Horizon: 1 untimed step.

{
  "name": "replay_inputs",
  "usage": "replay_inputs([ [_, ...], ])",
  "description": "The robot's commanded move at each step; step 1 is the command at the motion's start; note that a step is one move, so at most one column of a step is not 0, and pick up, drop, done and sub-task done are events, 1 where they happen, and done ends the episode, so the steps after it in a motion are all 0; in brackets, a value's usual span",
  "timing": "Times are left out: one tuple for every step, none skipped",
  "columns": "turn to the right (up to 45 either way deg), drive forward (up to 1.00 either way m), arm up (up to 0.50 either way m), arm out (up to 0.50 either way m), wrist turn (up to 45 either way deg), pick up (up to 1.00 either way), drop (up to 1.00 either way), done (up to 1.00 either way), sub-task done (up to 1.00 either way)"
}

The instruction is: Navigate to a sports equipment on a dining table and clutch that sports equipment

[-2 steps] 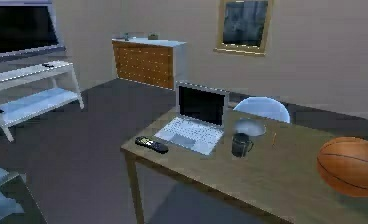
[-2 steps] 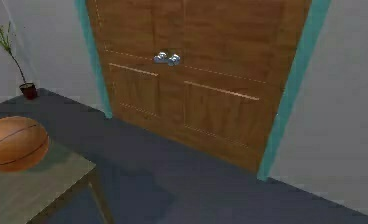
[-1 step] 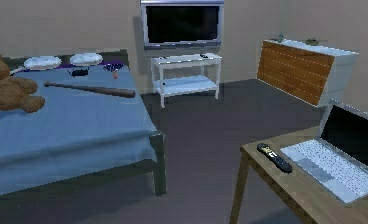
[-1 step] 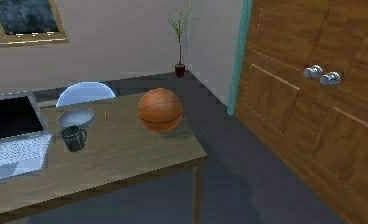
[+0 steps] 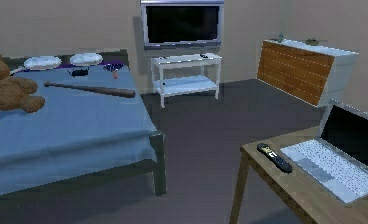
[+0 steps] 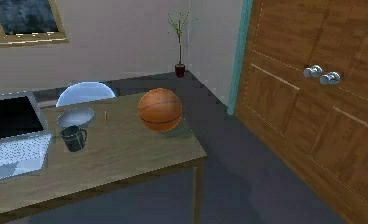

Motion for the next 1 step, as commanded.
replay_inputs([
  [0.0, 0.0, 0.38, 0.0, 0.0, 0.0, 0.0, 0.0, 0.0],
])
